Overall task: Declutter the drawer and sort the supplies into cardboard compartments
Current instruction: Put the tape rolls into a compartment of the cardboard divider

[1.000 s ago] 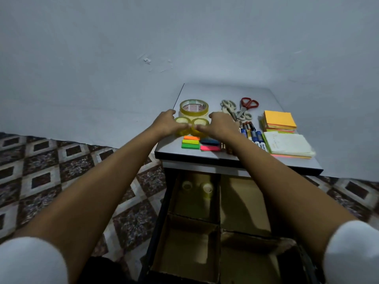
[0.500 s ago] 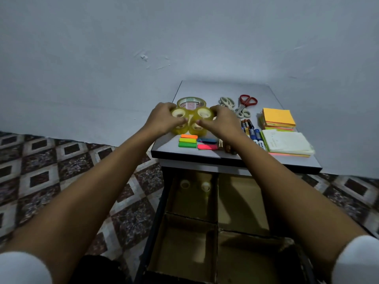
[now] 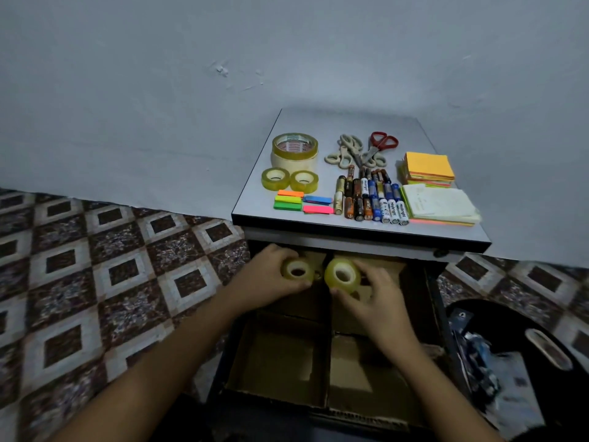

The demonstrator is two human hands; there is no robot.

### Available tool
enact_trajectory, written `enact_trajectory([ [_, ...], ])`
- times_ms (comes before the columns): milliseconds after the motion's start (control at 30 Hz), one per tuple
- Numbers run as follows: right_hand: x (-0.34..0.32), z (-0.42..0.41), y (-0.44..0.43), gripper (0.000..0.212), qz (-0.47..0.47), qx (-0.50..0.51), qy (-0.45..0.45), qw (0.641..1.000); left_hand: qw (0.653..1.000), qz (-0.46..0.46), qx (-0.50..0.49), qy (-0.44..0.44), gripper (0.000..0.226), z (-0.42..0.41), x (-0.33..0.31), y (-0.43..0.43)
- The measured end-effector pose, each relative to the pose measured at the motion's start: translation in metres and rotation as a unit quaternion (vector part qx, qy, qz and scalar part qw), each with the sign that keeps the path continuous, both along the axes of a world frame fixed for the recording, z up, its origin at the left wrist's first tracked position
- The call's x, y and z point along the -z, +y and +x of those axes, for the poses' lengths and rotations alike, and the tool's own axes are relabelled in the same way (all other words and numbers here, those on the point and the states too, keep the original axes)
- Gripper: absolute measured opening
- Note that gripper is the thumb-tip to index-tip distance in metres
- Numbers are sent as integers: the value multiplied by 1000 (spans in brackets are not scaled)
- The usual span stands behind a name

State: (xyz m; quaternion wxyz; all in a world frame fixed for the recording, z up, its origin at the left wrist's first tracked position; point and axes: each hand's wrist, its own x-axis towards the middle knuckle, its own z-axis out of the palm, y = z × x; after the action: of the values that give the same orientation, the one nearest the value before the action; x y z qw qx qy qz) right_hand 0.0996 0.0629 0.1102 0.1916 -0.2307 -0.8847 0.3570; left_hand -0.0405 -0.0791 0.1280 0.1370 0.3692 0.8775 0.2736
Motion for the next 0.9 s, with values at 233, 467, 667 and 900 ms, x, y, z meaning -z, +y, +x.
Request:
enact_trajectory([
  [233,41,1,1,62,-12,66,-10,998,996,-21,-12,-84,39,-17,63,47],
  [467,45,1,5,62,-26,70,-8,997,989,23,-74,-124,47,-30,91,75],
  [667,45,2,3,62,-23,62,-4,998,985,46,-86,-140,64,-30,93,83],
  [900,36,-7,0,59,-26,51,23,998,990,79,-48,-110,63,-26,72,55],
])
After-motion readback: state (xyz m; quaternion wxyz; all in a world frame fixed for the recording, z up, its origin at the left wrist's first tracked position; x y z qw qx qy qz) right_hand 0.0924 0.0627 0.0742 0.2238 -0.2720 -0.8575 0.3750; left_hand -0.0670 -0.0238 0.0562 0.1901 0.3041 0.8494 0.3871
